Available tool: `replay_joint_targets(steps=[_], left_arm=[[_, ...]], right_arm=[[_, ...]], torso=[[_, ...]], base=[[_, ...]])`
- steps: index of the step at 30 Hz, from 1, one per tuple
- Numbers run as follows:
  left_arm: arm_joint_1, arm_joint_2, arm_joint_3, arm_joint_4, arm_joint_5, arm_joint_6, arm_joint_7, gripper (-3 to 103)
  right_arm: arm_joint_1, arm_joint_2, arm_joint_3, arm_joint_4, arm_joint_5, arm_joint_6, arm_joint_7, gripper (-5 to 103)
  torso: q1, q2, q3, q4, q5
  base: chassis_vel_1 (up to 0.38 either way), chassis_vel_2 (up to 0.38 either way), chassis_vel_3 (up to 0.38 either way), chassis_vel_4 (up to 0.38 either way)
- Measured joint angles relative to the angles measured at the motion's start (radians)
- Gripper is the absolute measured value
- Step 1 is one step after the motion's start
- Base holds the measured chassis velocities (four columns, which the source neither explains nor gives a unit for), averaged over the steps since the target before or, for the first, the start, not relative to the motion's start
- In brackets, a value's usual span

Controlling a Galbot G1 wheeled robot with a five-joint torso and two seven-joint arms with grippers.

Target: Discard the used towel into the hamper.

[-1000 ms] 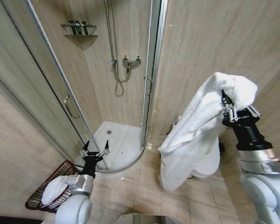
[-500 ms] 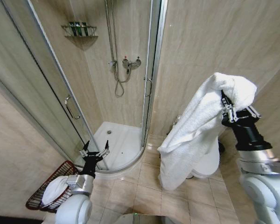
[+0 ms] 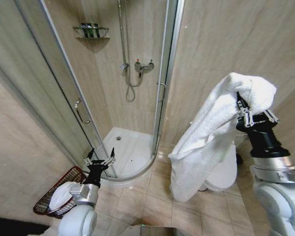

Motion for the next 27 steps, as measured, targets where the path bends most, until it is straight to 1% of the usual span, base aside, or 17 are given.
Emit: replay_joint_targets(steps=[7,11,14,17,25,27], left_arm=[[0.0,0.0,0.0,0.0,0.0,0.0,0.0,100],[0.0,0.0,0.0,0.0,0.0,0.0,0.0,100],[0.0,0.0,0.0,0.0,0.0,0.0,0.0,100],[0.0,0.0,0.0,0.0,0.0,0.0,0.0,100],[0.0,0.0,0.0,0.0,0.0,0.0,0.0,100],[0.0,0.0,0.0,0.0,0.0,0.0,0.0,100]], right_arm=[[0.005,-0.003,0.005,0.0,-0.009,0.02,0.005,13],[0.01,-0.003,0.005,0.0,-0.019,0.034,0.006,13],[0.011,-0.002,0.005,0.0,-0.02,0.042,0.005,13],[0.015,-0.004,0.005,0.0,-0.02,0.049,0.005,13],[0.022,-0.008,0.007,0.0,-0.018,0.056,0.005,13],[0.02,-0.005,0.008,0.0,-0.022,0.056,0.003,13]], torso=[[0.0,-0.001,0.0,-0.0002,0.0],[-0.001,-0.001,-0.001,-0.0001,-0.0003],[-0.001,-0.001,-0.001,0.0002,0.0002],[-0.001,-0.002,-0.001,0.0,-0.0001],[-0.001,-0.002,-0.001,-0.0002,0.0001],[-0.001,-0.002,-0.001,-0.0001,-0.0003]], base=[[0.078,0.077,0.083,0.085],[0.12,0.114,0.093,0.108],[0.151,0.143,0.11,0.115],[0.121,0.123,0.128,0.134],[0.11,0.118,0.125,0.119],[0.136,0.121,0.122,0.122]])
